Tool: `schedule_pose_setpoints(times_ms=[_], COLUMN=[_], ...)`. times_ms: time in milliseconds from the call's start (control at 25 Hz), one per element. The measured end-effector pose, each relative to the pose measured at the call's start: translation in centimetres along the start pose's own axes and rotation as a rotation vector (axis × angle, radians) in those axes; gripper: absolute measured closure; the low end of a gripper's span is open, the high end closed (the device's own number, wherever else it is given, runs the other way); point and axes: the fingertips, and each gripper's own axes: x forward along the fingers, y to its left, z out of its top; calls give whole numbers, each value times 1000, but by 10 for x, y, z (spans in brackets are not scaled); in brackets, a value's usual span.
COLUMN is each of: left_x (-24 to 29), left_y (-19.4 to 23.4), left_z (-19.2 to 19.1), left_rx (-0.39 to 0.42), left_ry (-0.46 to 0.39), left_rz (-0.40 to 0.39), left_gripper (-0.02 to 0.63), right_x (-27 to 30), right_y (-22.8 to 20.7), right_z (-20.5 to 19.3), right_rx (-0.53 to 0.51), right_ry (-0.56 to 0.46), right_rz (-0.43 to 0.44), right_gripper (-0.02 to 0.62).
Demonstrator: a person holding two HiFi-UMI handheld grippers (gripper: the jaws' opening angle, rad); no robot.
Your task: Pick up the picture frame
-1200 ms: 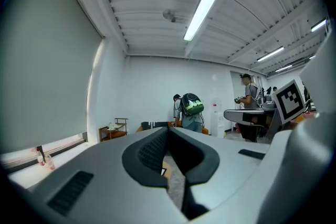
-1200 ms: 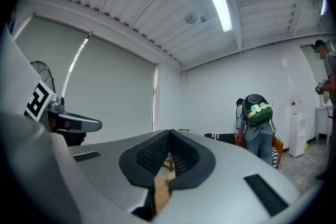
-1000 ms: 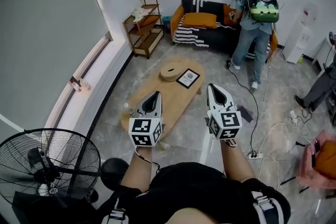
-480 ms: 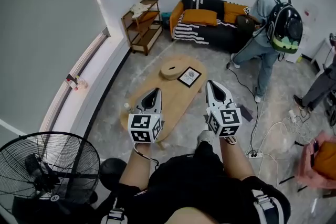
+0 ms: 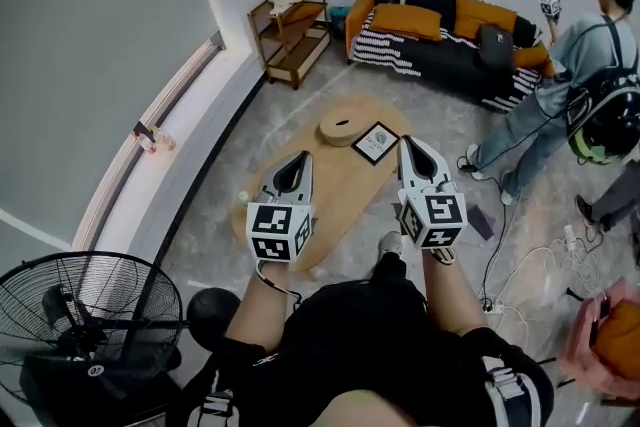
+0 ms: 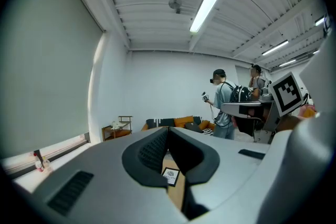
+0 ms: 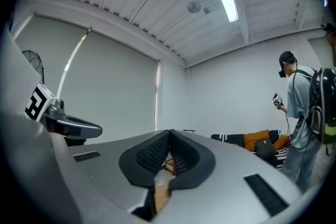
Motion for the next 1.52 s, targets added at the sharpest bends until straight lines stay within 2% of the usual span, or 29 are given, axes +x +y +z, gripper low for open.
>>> schedule_pose_setpoints(times_ms=[240, 440, 760, 960, 1160, 1520], left_x=[78, 146, 260, 311, 332, 347], left_y=[7, 6, -12, -30, -23, 19], left_z=[0, 16, 32, 34, 31, 1], left_rx=[3, -1, 16, 13, 23, -51], left_ry=[25, 33, 66, 76, 106, 167], left_rz=[18, 33, 70, 95, 116, 172], left_gripper=[584, 584, 584, 583, 584, 583], right_x=[64, 111, 172, 198, 232, 276], right_y=[-51, -101, -205, -259, -266, -253], right_z=[-14, -6, -13, -31, -37, -58], right_rx=[10, 20, 49, 80, 100, 82], right_ry=[34, 34, 50, 67, 94, 160], right_rz=[22, 37, 49, 69, 108, 161], right_gripper=[578, 578, 578, 578, 578, 578])
